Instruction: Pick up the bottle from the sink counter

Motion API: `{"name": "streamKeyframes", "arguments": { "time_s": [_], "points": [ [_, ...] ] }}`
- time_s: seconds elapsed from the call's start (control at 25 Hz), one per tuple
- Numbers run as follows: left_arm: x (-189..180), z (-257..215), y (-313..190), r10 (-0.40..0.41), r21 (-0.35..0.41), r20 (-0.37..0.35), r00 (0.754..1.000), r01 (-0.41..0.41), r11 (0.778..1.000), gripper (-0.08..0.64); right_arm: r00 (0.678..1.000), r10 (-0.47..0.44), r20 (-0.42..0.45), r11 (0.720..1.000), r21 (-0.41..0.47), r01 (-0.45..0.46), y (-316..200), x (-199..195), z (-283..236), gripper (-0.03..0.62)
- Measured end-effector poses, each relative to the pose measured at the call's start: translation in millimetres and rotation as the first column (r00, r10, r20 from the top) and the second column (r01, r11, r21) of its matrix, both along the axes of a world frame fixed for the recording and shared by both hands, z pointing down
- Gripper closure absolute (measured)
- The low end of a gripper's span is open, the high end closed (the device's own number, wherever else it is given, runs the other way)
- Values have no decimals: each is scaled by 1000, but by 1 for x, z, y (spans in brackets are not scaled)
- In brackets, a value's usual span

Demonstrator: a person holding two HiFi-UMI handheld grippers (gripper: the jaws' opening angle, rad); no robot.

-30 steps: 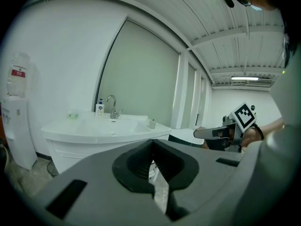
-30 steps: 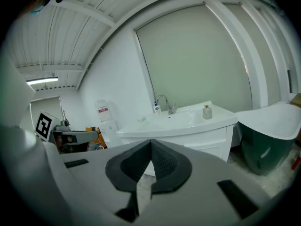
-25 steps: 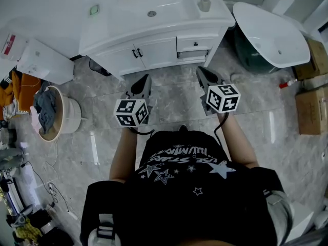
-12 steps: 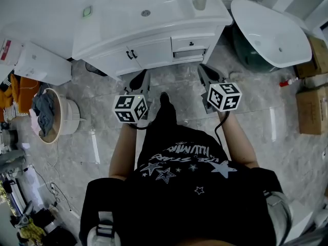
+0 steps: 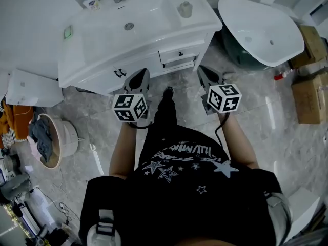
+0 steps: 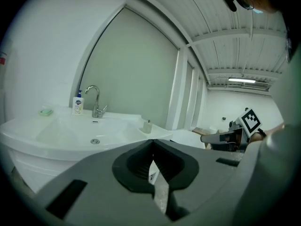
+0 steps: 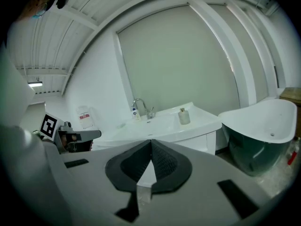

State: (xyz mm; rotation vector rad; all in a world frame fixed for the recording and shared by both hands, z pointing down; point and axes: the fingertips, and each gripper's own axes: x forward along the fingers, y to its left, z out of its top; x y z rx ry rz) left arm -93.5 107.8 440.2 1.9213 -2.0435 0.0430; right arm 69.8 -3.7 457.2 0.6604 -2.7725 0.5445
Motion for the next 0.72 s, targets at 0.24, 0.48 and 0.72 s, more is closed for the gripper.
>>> {"name": "streamKeyframes", "arguments": {
  "time_s": [0.24, 0.48, 0.72],
  "points": [
    [-36, 2, -90, 88, -6, -13, 996, -88, 996, 552, 996, 88, -16, 996, -9, -88, -73, -26, 2, 586],
    [-68, 4, -176, 172, -21, -23, 985, -172, 985, 552, 986, 161, -38, 986, -26, -162, -142, -52, 5, 586],
    [-90, 10, -238, 242, -46, -34, 970, -243, 969, 552, 974, 220, -46, 974, -38, -222, -193, -75, 6, 586]
  ]
}}
